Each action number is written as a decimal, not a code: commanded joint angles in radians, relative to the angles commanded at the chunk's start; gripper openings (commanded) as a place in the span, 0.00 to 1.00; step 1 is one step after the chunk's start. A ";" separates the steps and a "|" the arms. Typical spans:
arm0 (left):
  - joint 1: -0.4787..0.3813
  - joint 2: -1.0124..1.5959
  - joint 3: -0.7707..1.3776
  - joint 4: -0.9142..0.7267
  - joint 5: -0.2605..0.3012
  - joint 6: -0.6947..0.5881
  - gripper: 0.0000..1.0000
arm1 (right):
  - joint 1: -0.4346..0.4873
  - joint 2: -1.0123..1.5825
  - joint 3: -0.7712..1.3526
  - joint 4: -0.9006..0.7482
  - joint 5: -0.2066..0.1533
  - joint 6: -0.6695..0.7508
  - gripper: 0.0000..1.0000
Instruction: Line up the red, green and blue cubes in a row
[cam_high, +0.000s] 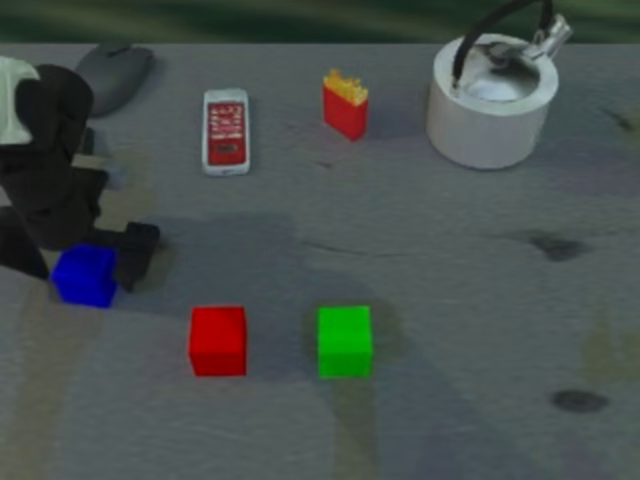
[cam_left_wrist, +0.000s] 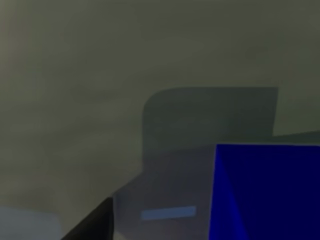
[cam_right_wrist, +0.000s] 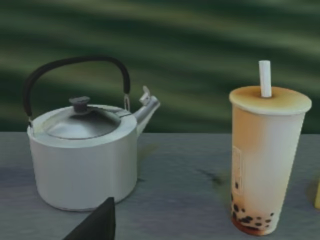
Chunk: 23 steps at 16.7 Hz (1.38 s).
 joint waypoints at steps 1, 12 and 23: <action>0.000 0.000 0.000 0.000 0.000 0.000 0.70 | 0.000 0.000 0.000 0.000 0.000 0.000 1.00; 0.000 0.000 0.000 0.000 0.000 0.000 0.00 | 0.000 0.000 0.000 0.000 0.000 0.000 1.00; 0.003 -0.055 0.056 -0.089 0.007 0.000 0.00 | 0.000 0.000 0.000 0.000 0.000 0.000 1.00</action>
